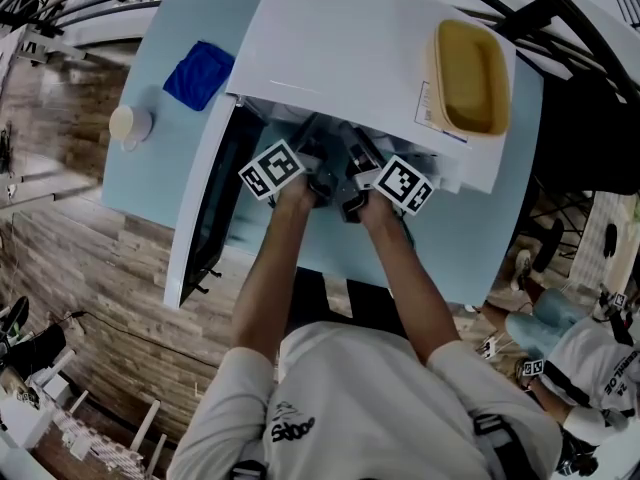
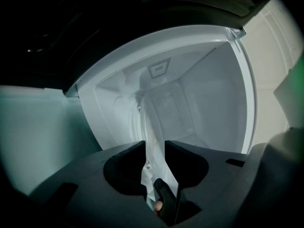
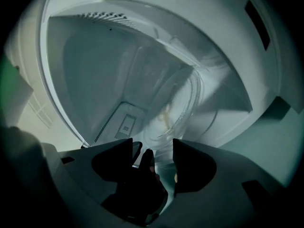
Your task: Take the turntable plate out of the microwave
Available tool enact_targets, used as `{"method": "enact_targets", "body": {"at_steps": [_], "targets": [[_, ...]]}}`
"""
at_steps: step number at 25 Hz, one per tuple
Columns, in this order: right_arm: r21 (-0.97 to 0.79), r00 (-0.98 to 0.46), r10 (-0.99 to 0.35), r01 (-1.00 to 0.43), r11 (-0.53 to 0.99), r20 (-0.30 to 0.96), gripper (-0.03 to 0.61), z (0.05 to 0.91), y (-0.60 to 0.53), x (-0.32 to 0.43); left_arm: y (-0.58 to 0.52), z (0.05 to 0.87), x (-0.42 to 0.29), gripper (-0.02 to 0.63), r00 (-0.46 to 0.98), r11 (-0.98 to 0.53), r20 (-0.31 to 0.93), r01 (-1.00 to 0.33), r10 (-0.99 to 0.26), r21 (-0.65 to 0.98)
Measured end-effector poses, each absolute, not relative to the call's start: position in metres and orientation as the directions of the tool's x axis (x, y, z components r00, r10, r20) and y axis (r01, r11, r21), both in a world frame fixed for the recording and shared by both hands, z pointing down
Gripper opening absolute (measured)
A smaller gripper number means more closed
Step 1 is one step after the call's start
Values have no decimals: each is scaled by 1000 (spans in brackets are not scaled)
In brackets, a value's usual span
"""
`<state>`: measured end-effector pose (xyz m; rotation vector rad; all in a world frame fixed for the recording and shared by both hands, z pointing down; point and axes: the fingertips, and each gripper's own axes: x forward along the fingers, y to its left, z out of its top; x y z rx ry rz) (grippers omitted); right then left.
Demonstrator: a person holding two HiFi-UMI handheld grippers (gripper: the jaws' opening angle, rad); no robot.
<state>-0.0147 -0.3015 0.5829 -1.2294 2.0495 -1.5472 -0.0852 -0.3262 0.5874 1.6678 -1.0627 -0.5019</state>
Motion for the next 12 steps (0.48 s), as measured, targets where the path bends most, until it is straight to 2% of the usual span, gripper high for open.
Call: {"method": "enact_targets", "body": {"at_steps": [5, 12], "targets": [[-937, -558, -800, -349, -16, 222, 247, 583, -292, -2, -325, 589, -86, 124, 523, -59, 161, -380, -837, 923], [-935, -517, -834, -353, 4, 192, 252, 579, -303, 4, -326, 592, -87, 92, 522, -41, 206, -422, -828, 905]]}}
